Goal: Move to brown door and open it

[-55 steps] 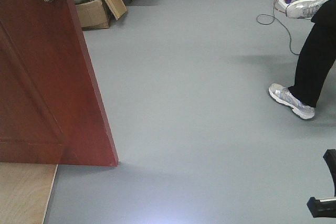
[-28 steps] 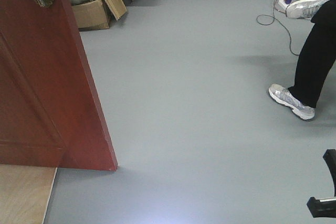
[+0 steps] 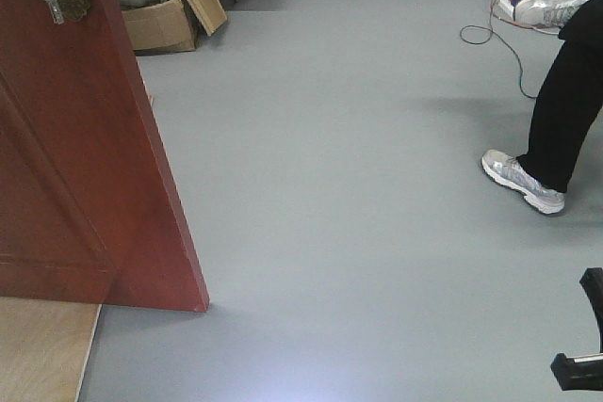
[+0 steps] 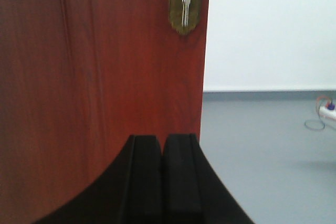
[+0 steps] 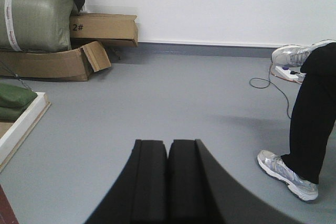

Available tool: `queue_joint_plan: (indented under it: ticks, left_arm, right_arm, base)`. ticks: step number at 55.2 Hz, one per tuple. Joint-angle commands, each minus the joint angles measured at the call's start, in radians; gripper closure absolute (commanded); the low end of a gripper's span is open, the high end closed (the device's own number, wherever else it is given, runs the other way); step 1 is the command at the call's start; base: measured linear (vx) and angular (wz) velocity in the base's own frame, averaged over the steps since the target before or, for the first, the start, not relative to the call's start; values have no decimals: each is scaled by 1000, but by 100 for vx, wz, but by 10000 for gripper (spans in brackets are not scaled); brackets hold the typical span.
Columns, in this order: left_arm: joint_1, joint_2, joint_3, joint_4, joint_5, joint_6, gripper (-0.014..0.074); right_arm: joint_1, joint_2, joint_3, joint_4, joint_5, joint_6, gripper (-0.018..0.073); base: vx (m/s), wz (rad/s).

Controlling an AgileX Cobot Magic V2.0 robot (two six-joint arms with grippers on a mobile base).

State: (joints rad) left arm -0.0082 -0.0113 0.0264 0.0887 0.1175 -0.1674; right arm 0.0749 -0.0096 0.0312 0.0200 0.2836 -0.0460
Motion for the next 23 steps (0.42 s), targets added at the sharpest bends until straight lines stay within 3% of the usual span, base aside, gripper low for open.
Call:
queue_joint_plan:
  ticks: [1,23]
  left_arm:
    - [-9,-5,-17,-3,-44,-9,600]
    - [-9,-5,-17,-3,-41,-9,600]
  right_arm:
    - [0,-13,5,-7,-83,-6,559]
    - [0,-13,5,-7,-83,-6,559]
  base:
    - [0,0]
    - [0,0]
